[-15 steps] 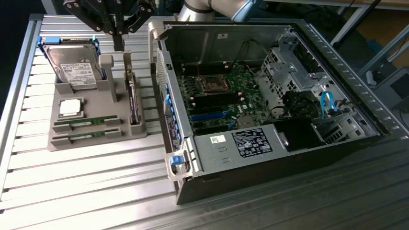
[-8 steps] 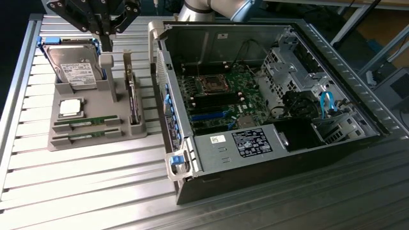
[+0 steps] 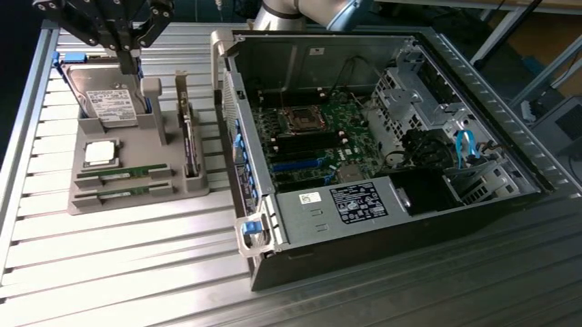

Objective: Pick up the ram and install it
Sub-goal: 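Reach for the ram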

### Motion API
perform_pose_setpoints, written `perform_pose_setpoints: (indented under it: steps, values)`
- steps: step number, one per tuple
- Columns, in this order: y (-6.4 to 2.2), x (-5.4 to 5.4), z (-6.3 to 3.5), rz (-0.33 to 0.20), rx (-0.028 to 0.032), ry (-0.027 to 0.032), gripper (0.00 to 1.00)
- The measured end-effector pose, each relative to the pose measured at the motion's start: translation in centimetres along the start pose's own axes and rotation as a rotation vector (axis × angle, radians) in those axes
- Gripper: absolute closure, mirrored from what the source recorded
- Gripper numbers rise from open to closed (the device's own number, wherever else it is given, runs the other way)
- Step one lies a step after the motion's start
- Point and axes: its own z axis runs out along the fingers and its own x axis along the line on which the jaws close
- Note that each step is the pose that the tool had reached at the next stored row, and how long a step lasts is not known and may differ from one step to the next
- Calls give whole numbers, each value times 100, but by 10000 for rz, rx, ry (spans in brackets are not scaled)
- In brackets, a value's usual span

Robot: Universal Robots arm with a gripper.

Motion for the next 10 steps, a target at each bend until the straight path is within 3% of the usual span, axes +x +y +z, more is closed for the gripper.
perform_pose_setpoints:
  steps: [10]
  values:
    - [-22,285,-5,0,0,1,90]
